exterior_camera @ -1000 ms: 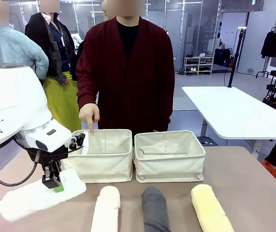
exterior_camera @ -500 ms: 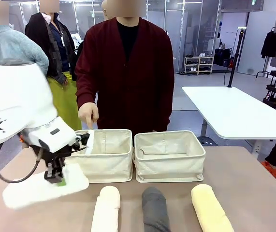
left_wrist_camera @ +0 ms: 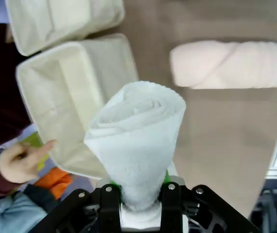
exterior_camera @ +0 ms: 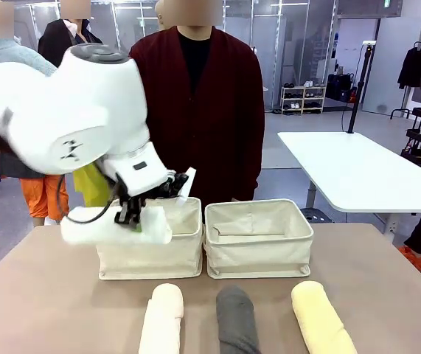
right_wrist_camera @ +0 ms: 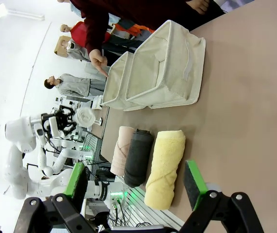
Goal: Divide the towels into two baskets.
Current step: Pick up one hotel-folded towel and place it in the Fabric basket indicated by the person.
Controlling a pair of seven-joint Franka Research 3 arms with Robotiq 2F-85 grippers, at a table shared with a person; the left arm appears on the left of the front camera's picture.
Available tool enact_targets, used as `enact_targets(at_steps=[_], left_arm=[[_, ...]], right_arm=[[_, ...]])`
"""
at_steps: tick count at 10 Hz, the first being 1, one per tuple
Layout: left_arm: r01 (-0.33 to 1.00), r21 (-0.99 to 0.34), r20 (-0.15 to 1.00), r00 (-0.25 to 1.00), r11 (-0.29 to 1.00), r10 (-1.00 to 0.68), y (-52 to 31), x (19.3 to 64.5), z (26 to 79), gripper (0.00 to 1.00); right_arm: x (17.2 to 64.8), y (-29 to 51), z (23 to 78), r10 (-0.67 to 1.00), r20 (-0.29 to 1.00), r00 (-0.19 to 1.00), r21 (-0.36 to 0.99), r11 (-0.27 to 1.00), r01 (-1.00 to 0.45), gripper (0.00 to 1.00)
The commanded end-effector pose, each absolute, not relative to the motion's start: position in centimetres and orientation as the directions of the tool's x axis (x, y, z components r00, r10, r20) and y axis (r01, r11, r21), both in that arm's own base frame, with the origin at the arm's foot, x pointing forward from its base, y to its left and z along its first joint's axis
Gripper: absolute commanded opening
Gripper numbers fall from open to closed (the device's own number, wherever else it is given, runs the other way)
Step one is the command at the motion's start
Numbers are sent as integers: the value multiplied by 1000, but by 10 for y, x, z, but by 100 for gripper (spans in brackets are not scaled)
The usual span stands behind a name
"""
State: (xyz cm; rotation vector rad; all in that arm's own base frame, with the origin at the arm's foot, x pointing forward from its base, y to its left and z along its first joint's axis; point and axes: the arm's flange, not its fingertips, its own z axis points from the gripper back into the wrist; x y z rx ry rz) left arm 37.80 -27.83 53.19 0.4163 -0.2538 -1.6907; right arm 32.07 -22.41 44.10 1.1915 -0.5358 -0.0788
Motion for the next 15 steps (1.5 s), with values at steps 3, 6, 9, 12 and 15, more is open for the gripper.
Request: enact_targets(at_steps=[3, 6, 9, 12, 15], left_arm=[[871, 392, -180, -241, -294, -954, -293, 467, 520, 32], [883, 367, -216, -224, -291, -950, -293, 513, 502, 32], [908, 348, -252, -151, -235, -956, -303, 530, 490, 75], [908, 354, -257, -136, -224, -957, -304, 530, 489, 100], [909, 350, -234, -151, -228, -960, -305, 528, 487, 100]], right_arm=[[319, -223, 444, -332, 362, 871, 897, 379, -228, 100], [319, -223, 444, -332, 362, 871, 897, 379, -228, 100], [319, -223, 444, -332, 362, 871, 897, 379, -228, 100], [319, -223, 444, -332, 362, 871, 897, 379, -228, 100], [319, -223, 444, -332, 362, 871, 897, 379, -228, 100]])
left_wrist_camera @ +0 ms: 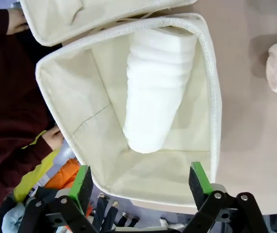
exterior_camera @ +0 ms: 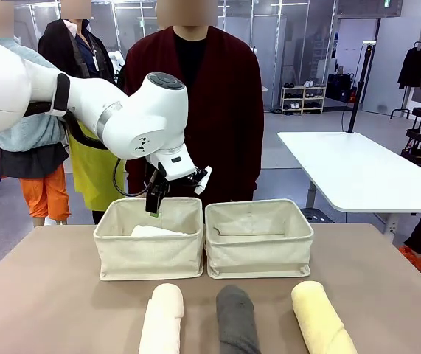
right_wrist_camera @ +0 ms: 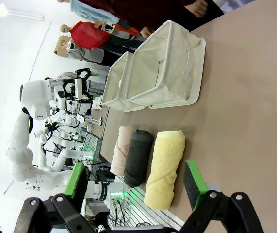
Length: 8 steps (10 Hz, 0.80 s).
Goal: Divide the towels into two baskets.
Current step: Pick up one hotel-folded towel and place it in the Fabric basket indicated by the person, then pick up one hotel-folded towel from the bottom of the table and place it in the Fabric basket indicated by the person.
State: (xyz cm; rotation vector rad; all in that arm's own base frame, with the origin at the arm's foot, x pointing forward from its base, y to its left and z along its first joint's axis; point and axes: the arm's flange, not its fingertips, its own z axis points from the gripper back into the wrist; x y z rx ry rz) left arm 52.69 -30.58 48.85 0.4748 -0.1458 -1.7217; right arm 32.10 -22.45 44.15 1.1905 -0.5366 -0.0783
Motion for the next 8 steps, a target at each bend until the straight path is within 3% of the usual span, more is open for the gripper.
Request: enact_targets(at_steps=[1, 8], left_arm=[[909, 350, -234, -151, -228, -960, -305, 528, 487, 100], [909, 350, -234, -151, -228, -960, -305, 528, 487, 100]], right_arm=[[319, -223, 444, -332, 362, 871, 897, 379, -228, 100], [319, -223, 444, -332, 362, 871, 897, 379, -228, 100]])
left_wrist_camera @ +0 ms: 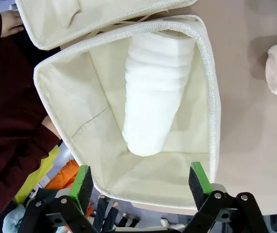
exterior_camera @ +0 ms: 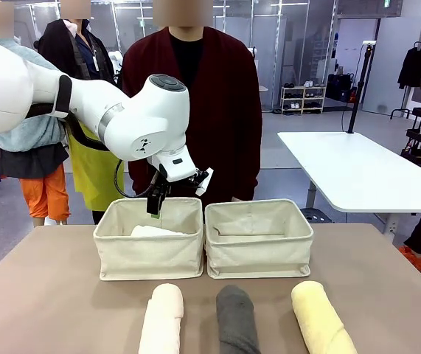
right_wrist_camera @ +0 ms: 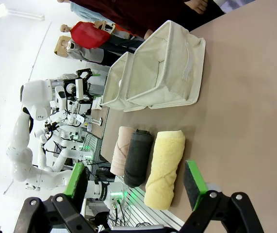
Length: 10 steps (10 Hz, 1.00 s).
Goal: Divide the towels into two baskets.
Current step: Pick up one hotel-folded towel from the bottom of the table and place it in the Fabric basket indicated by the person.
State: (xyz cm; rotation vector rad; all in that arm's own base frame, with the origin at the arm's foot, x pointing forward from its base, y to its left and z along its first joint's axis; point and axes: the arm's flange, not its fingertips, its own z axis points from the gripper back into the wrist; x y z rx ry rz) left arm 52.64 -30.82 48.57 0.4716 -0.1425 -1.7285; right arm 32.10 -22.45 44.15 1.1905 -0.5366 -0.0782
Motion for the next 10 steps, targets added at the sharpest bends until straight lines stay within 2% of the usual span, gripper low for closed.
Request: enact_targets(at_steps=[1, 2, 3, 6, 8, 9, 10], left_arm=[[912, 349, -232, -140, -217, -963, -308, 526, 486, 95], [920, 369, -155, -78, -131, -985, -294, 523, 513, 100], [938, 344, -52, -20, -36, -998, -270, 514, 535, 100], [970, 136, 240, 164, 200, -957, -171, 475, 587, 100], [929, -102, 477, 360, 357, -802, -101, 463, 590, 100], [897, -225, 564, 438, 380, -700, -63, 456, 583, 100], [848, -383, 600, 530, 366, -599, -21, 448, 575, 100]], right_arm=[[319, -223, 444, -332, 362, 871, 897, 379, -228, 100], [319, -223, 444, -332, 362, 871, 897, 379, -228, 100], [319, -223, 444, -332, 362, 871, 897, 379, -228, 100], [319, -223, 444, -332, 362, 871, 897, 379, -228, 100], [319, -223, 444, -332, 362, 871, 897, 379, -228, 100], [319, -223, 444, -332, 362, 871, 897, 379, -228, 100], [319, -223, 444, -332, 362, 871, 897, 379, -228, 100]])
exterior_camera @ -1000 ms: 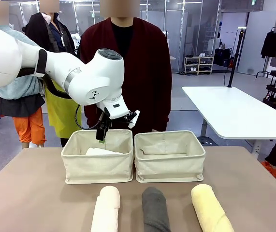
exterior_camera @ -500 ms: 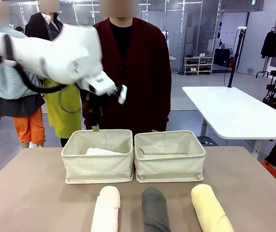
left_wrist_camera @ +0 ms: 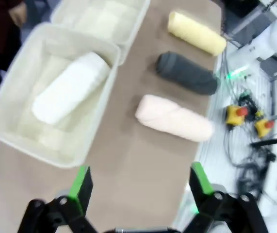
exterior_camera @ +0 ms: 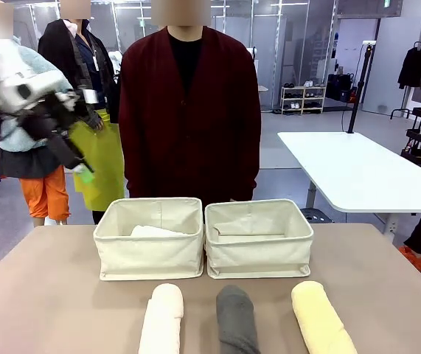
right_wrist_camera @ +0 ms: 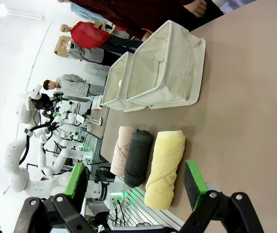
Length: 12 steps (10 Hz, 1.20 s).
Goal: Divide the towels into two baskets.
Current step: Pick up one hotel-folded towel from the bottom of the table and place it in the Fabric basket indicated by the person.
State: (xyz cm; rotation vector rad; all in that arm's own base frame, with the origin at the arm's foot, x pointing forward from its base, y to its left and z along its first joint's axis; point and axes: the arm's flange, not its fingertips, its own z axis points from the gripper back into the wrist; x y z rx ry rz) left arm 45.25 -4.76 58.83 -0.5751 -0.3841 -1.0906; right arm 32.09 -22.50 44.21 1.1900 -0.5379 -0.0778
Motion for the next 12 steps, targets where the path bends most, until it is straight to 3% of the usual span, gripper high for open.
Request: enact_targets(at_steps=[1, 3, 6, 9, 11, 12], left_arm=[[804, -491, 610, 592, 335, -527, 18, 438, 566, 100], [706, -624, 629, 708, 335, -320, 101, 415, 536, 100], [596, -746, 614, 789, 298, -41, 198, 364, 469, 100], [506, -810, 547, 834, 297, 70, 254, 318, 428, 100], [480, -821, 520, 852, 309, 58, 258, 330, 414, 100], [479, -818, 526, 847, 318, 77, 257, 313, 419, 100]], right_arm=[[319, -223, 444, -332, 362, 871, 897, 379, -228, 100], [319, -223, 444, -332, 362, 871, 897, 379, -228, 100], [319, -223, 444, -332, 362, 871, 897, 379, -228, 100], [319, -223, 444, -332, 362, 871, 897, 379, -228, 100], [319, -223, 444, -332, 362, 871, 897, 379, -228, 100], [319, -223, 444, -332, 362, 871, 897, 379, -228, 100]])
